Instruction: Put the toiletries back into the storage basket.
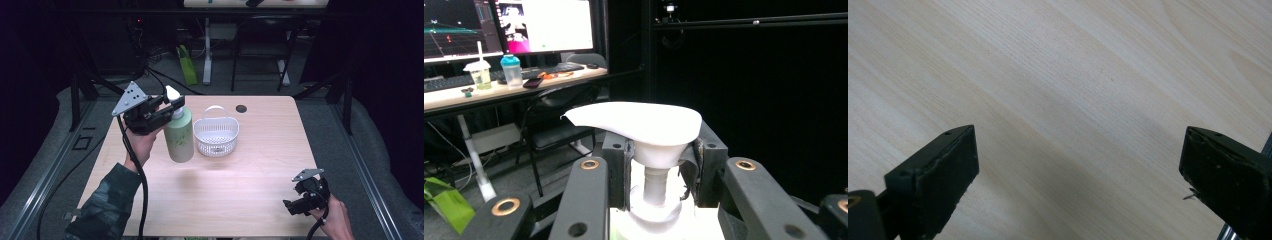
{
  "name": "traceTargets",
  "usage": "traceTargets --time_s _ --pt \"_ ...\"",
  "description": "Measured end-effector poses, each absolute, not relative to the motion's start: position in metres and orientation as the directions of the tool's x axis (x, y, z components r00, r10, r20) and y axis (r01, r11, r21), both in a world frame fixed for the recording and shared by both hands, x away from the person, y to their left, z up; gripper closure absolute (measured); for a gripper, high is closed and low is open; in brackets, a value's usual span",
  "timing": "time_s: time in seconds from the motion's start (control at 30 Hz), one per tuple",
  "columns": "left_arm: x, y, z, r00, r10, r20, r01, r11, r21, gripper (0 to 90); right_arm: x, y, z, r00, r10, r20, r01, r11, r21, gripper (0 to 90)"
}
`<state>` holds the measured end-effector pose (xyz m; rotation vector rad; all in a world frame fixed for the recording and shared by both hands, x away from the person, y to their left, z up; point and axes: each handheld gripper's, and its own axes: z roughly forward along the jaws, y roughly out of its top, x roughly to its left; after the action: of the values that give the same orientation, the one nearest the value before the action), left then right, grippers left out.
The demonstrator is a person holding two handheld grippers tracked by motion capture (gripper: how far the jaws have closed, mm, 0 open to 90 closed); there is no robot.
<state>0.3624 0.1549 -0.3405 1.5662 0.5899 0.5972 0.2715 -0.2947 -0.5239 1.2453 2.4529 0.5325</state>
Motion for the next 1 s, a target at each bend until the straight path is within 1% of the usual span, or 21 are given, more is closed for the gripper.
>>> traceTargets --time_s 0.5,0.9,1.0 --pt "0.369 0.146 -0.322 0.739 0.672 0.055 -0.008 -0.072 0.997 67.3 0.271 -0.295 -0.524 -0.559 0.820 -0.123 0.693 0.544 0.474 2.1" --pt "0.378 0.137 -0.310 0.746 0.664 0.055 -0.013 -0.069 0.998 67.3 0.271 -0.295 -0.524 -0.557 0.822 -0.122 0.694 0.541 0.475 2.1" --pt "0.381 0.135 -0.307 0.747 0.661 0.069 -0.023 -0.078 0.997 67.3 0.271 -0.295 -0.524 -0.557 0.822 -0.122 0.695 0.541 0.474 2.1"
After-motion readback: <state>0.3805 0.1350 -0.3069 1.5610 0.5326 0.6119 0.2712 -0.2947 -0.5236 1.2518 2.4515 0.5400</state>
